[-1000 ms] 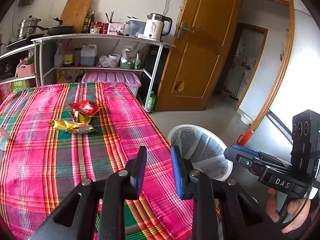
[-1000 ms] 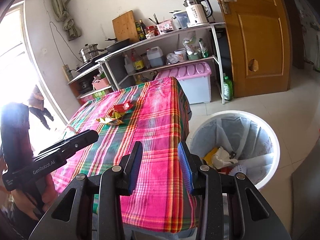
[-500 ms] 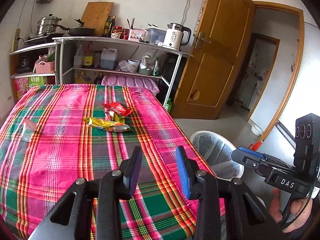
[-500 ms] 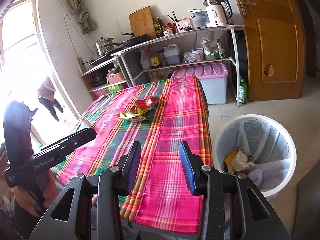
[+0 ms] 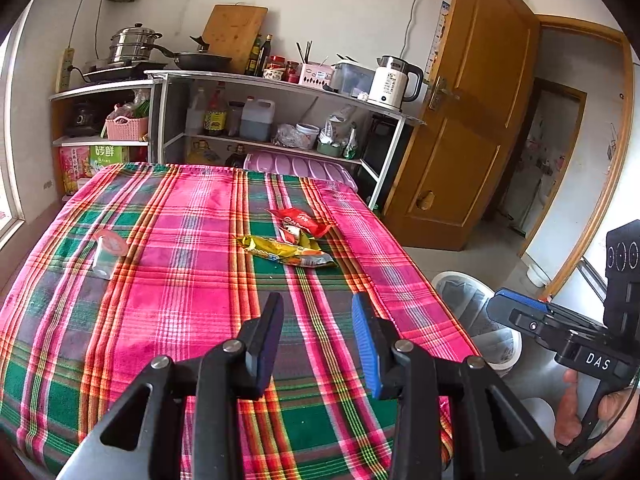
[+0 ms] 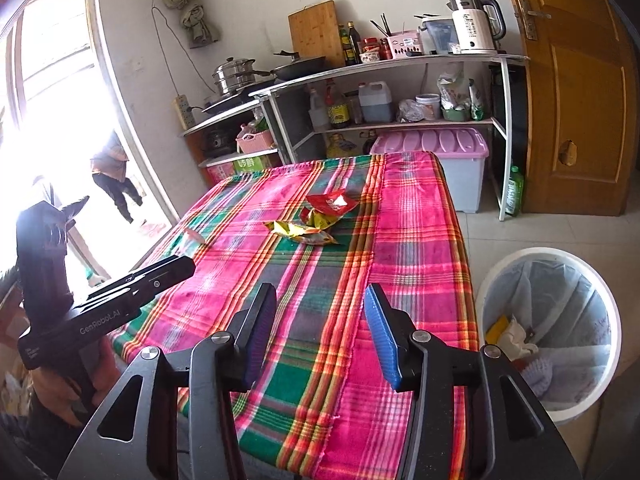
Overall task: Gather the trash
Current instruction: 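Move both open tools back over the remaining trash on the table, then grasp the clear plastic cup with the left tool while the right tool grasps the yellow chip bag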
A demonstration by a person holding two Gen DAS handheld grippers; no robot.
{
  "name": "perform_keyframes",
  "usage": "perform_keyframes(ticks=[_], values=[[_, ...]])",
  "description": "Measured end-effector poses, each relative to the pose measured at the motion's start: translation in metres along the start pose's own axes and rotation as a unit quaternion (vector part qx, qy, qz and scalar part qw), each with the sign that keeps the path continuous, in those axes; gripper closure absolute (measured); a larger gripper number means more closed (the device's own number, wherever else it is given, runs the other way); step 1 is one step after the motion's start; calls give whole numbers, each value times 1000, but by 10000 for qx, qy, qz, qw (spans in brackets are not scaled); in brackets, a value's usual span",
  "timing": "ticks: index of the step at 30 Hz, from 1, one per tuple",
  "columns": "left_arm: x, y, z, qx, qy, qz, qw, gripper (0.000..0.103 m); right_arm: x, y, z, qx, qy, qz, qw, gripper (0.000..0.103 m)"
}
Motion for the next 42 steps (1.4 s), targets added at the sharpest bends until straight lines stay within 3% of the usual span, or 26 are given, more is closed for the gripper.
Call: perform_keyframes(ticks=[7,20,31,42], values=[[-29,4,-2,49,162,72,9998,64,-15,7,-22,-116,38,174,9998,56],[-111,20,-20,33,790,260,9965,57,-36,23,-97,-479,153,673,9965,56],[-174,31,-55,-284,1395,395,9890,55,-23,36,-169,-878,5,1162,9893,56],[-212,34,-62,-395,1701,586,9829,51,-24,34,-211,-1175,166,1481,9818,56]])
Point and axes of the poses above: each gripper's, at about its wrist camera, not at the fingertips, and z roughly against the way its jaws point, x to its right, y to its top, the point moved 9 cm from there along -z, roughly the way its jaws point, and after that the axes turned 4 degrees about -y, right-handed, at the moved point
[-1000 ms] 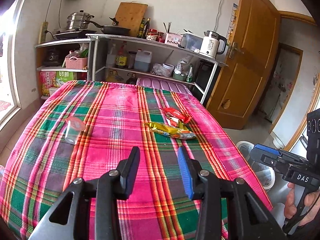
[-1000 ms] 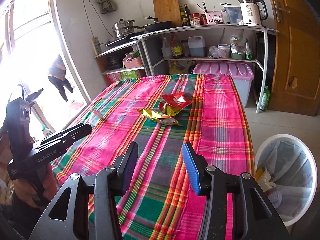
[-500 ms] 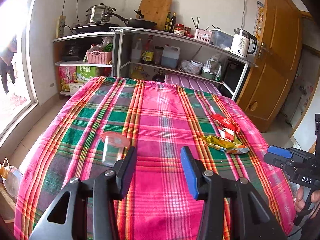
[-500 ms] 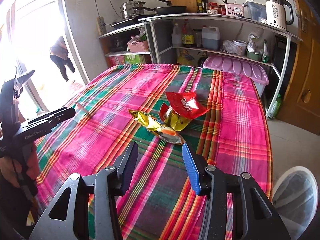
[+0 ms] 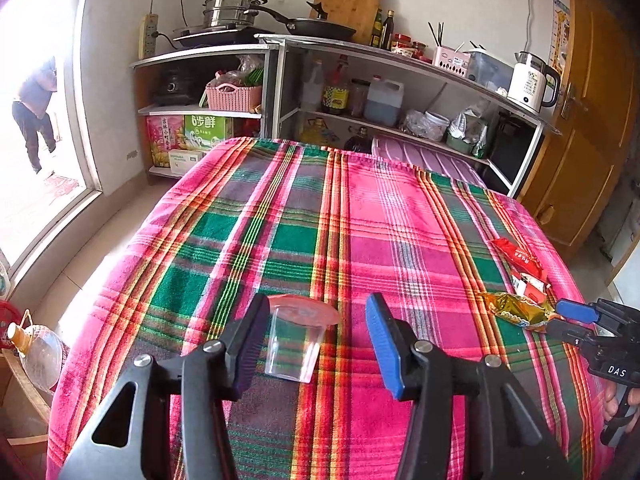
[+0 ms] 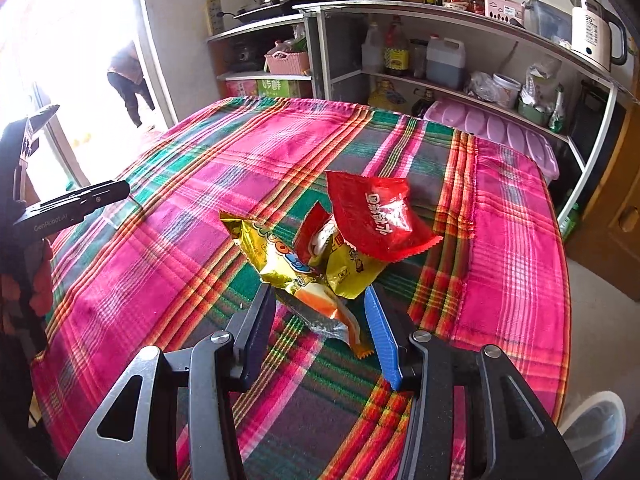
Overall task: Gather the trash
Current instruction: 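Grasp the clear plastic cup with the left tool while the right tool grasps the yellow chip bag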
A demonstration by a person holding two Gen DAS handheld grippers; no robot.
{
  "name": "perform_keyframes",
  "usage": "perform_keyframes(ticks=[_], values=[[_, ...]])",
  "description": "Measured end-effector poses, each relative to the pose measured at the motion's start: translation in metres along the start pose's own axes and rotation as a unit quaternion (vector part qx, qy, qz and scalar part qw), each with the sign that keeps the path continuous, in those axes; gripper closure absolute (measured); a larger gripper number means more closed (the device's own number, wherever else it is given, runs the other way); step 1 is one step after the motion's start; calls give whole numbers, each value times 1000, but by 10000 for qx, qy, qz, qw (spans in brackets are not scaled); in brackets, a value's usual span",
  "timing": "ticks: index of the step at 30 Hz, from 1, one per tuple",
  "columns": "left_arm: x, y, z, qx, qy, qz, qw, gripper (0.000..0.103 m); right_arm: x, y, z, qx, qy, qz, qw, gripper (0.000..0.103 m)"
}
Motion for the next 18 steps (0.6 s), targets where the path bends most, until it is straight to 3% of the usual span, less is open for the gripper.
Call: perform_keyframes(ticks=[5,8,10,11,16,18], values=[[-3,-12,-17,-394,122,-24,9991,51,-1,-3,-13,-157,-1,38,9999,56],[-1,-12,-15,-355,85,-31,9993,51,-3,-4,-13,-181,64,28,9998,56],[3,-12,-13,-334,43,-75,9994,56,-5,-4,-15,-205,90,-2,9997,56],[5,-13,-13,-354,15,-98,9993,61,-5,-4,-14,-194,79,-17,9998,62],[19,-18,-9,-364,-126,-178,9991,62,-7,-8,-9,-167,148,-140,9997,86],[28,-20,-6,-349,-222,-235,9989,62,-9,-11,-4,-134,170,-177,9996,89]])
Point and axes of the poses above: each gripper's, at about its wrist camera, not at the fingertips, and z roughly against the way its jaws point, x to its right, y to its top, the point moved 9 cm from there along -z, roughly the way its jaws point, and after that the axes turned 4 degrees about -y, right-handed, at the moved point
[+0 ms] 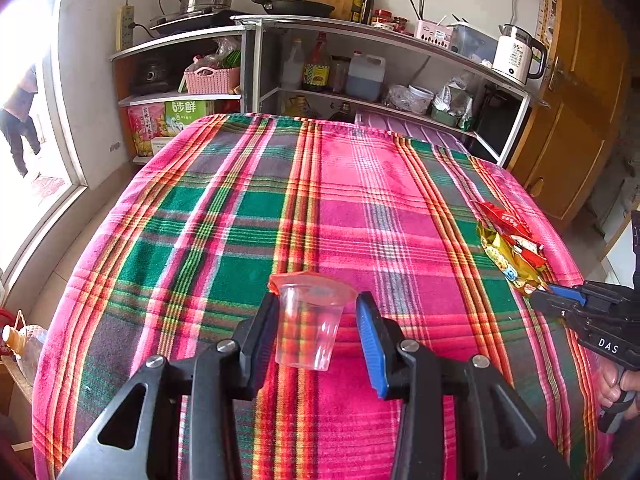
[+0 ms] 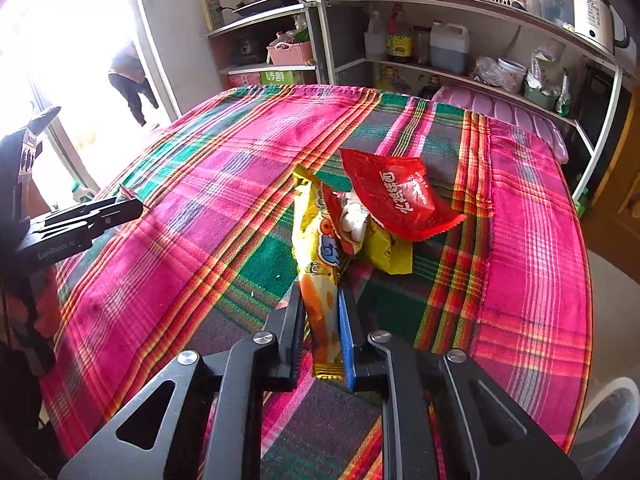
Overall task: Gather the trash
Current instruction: 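Grasp the clear plastic cup with the left tool while the right tool grasps the yellow chip bag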
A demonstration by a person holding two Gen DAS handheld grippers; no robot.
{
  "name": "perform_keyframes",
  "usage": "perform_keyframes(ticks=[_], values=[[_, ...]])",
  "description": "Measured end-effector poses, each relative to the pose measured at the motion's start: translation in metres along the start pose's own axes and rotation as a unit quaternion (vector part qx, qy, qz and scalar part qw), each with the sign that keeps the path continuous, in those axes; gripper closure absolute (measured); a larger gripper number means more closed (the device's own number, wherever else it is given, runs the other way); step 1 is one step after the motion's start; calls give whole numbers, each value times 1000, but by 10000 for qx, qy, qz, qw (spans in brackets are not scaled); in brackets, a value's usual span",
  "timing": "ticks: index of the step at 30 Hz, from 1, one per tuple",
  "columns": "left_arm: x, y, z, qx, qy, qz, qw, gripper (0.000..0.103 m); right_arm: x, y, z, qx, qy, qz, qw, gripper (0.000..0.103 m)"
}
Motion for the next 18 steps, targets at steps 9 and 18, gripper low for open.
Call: perform_keyframes(ticks=[9,18], values=[[43,-15,29,208,-484,-85,9986,62,-11,-22,46,263,235,-320,9989,92],[93,-27,71,439,-880,-202,9949,62,-7,-53,103,558,262,-662,9959,92]])
Point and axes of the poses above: each gripper's, at about its wrist camera, not at the fingertips, and z roughly against the way its jaws point, x to its right, y to its top, the point moved 9 cm from there along -z, roughly the way its jaws point, and after that the axes turned 4 degrees about -y, right-handed, at the moved point
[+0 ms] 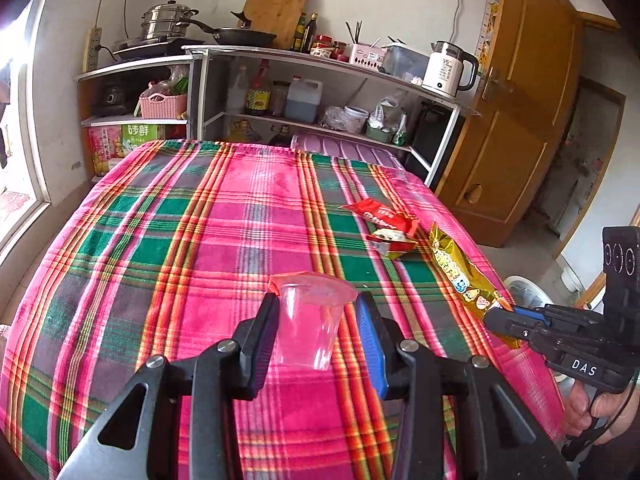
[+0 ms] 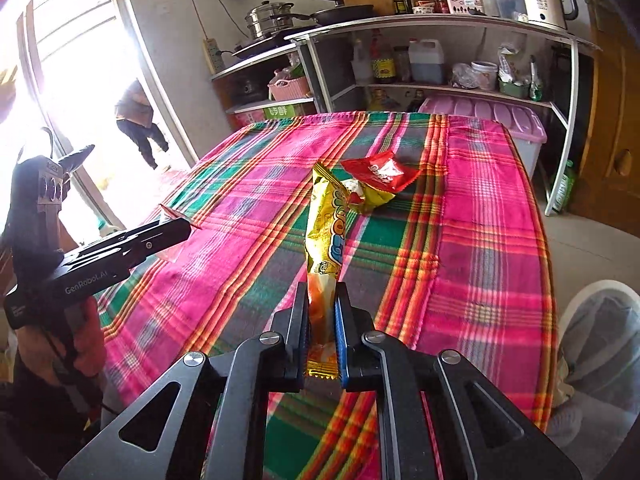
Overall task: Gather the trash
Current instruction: 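Grasp the clear plastic cup with the left tool while the right tool grasps the yellow chip bag, then carry the clear cup and yellow chip bag over the trash bin with both tools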
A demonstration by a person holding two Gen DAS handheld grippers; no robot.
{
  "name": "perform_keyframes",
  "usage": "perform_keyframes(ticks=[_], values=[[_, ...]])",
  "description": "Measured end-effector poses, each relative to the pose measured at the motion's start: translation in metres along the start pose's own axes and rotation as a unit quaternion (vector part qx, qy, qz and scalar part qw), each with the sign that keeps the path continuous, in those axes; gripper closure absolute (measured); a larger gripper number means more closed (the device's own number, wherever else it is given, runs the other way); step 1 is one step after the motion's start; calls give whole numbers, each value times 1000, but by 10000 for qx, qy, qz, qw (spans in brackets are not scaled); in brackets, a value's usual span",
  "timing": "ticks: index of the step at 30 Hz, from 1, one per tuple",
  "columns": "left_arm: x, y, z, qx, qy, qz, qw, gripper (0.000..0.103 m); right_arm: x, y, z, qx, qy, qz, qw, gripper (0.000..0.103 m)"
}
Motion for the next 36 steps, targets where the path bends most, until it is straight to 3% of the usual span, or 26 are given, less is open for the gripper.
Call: perform_keyframes(ticks=[16,36], values=[[102,-11,25,72,-682,-446,9966,62,39,-34,76,439,-228,-585,9971,92],[214,-25,-7,-270,-1381,-1107,9838,62,123,-66,131,714,-839,-1316,9852,91]])
Point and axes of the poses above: each gripper's, at about its wrist camera, not at the fingertips, and z roughly against the way its jaws point, x to its right, y to its top, the point moved 9 cm from there along -z, roughly the way its jaws point, and after that the axes turned 4 degrees about -y, right-handed, at the moved point
